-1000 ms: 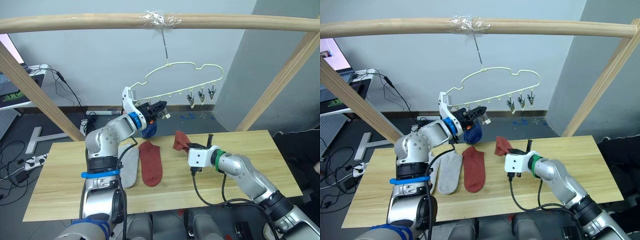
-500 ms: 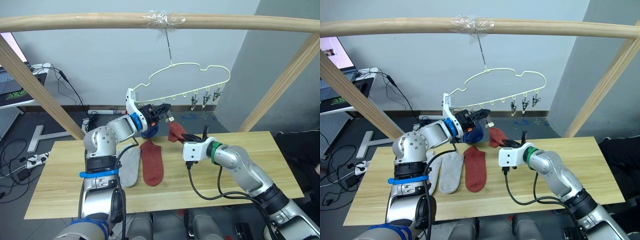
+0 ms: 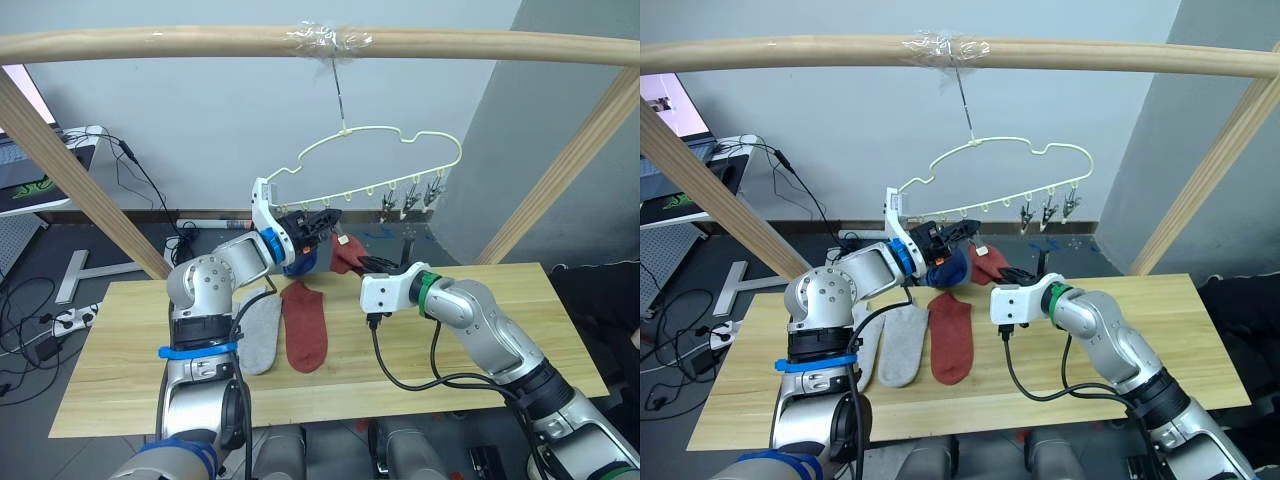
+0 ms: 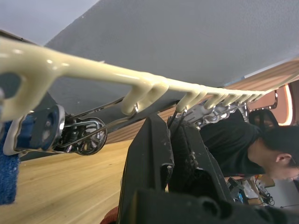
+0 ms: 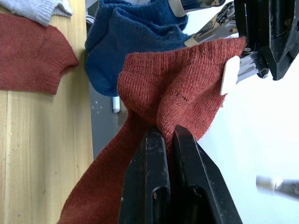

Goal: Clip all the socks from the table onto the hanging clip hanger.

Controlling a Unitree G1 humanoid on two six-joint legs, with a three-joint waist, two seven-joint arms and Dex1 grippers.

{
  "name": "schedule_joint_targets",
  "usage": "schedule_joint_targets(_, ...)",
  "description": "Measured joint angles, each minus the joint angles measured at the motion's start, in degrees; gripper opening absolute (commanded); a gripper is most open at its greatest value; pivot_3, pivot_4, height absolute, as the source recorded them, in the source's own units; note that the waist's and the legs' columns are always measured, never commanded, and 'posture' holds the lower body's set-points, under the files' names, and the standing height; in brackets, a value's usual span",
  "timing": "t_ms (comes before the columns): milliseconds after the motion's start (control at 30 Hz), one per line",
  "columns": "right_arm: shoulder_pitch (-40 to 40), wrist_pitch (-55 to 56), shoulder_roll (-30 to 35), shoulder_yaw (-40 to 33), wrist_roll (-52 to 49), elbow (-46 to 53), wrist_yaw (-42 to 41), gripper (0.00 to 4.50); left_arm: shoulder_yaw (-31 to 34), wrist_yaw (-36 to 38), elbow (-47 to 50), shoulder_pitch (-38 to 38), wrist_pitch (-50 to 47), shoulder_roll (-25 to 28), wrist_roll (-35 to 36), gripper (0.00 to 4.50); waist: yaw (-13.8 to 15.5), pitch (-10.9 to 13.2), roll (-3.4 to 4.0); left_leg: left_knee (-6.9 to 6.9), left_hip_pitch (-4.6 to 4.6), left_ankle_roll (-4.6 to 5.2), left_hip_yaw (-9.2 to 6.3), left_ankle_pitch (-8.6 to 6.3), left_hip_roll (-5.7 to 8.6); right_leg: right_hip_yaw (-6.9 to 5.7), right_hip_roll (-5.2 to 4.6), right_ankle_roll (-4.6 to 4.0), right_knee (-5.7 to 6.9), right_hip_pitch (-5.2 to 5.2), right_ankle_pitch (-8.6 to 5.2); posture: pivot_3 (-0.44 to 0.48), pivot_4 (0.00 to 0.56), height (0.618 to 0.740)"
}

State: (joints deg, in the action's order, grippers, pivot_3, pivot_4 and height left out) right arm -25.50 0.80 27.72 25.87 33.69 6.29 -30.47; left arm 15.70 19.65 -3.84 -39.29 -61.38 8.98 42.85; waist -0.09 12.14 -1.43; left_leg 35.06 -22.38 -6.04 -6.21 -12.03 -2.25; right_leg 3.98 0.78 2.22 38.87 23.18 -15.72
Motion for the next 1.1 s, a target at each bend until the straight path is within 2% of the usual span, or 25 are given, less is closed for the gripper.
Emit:
schedule_joint_targets(233,-0.1,0.0,-0.6,-0.2,-0.1,-0.1,0.1,0.0,-0.6,-0.3,-1.6,2.1,-2.1,0.4,-0.1,3.11,0.0,0.1,-0.11,0.0,-0.18,0.0,-0.05,0.0,0.0,-0.05,0.0,0.0,0.0,0.13,0.0,0.14,0.185,0.74)
schedule_joint_targets(367,-0.6,0.0,-2.3,-0.5,-0.8,-2.2,0.7,0.0,3.9,-0.4,-0.2,2.1,-6.4,1.2,5.4,4.34,0.0,0.1,-0.12,-0.01,-0.18,-0.01,-0.06,0.0,-0.03,-0.07,0.0,0.0,-0.01,0.14,0.0,0.15,0.184,0.74)
schedule_joint_targets(400,-0.8,0.1,-3.0,-0.6,-1.2,-3.3,1.1,0.0,5.2,-0.3,0.7,2.2,-8.0,2.3,7.2,4.46,0.0,0.1,-0.13,-0.03,-0.17,-0.01,-0.07,0.0,-0.04,-0.08,0.0,0.0,-0.01,0.14,0.0,0.156,0.184,0.74)
schedule_joint_targets(533,-2.5,0.8,-5.0,-1.2,-1.8,-7.6,3.0,0.0,8.2,0.8,4.7,4.5,-13.9,8.8,12.3,4.46,0.0,0.1,-0.12,-0.06,-0.15,-0.02,-0.06,0.01,-0.07,-0.08,0.01,0.0,0.0,0.15,0.0,0.175,0.186,0.74)
schedule_joint_targets(667,-3.6,1.2,-7.7,-2.2,-4.9,-9.9,3.0,1.08,8.1,3.4,8.2,7.2,-17.2,14.1,15.4,4.5,0.2,0.2,-0.24,-0.06,-0.2,-0.02,-0.12,0.01,-0.07,-0.14,0.01,-0.01,-0.01,0.15,0.0,0.197,0.189,0.74)
schedule_joint_targets(733,-3.5,0.5,-9.3,-2.8,-7.8,-10.2,2.2,1.83,6.9,5.5,11.1,8.9,-16.6,17.6,15.5,4.5,0.4,0.2,-0.26,-0.07,-0.21,-0.03,-0.13,0.0,-0.08,-0.14,0.0,-0.01,-0.05,0.16,0.0,0.208,0.187,0.74)
schedule_joint_targets(867,0.7,-4.7,-12.3,-5.8,-15.3,-7.4,-0.8,3.15,2.7,11.4,17.4,15.7,-9.0,23.6,11.7,4.5,1.3,0.2,-0.22,-0.19,-0.2,-0.05,-0.12,-0.02,-0.1,-0.13,-0.02,-0.08,-0.13,0.15,-0.03,0.218,0.187,0.74)
schedule_joint_targets(1000,7.4,-14.8,-14.7,-9.6,-20.4,-1.4,-0.8,4.48,-4.4,18.4,20.4,23.4,4.4,27.0,2.5,4.5,2.1,0.3,-0.18,-0.2,-0.35,-0.06,-0.11,-0.03,-0.11,-0.16,-0.02,-0.27,-0.11,0.32,-0.14,0.225,0.189,0.74)
schedule_joint_targets(1100,10.2,-24.7,-18.9,-14.4,-23.3,6.2,2.4,4.48,-7.0,20.9,22.5,24.7,13.5,26.8,-2.4,4.5,2.9,0.3,-0.17,-0.19,-0.43,-0.06,-0.1,-0.02,-0.14,-0.14,0.0,-0.3,-0.04,0.45,-0.15,0.224,0.188,0.74)
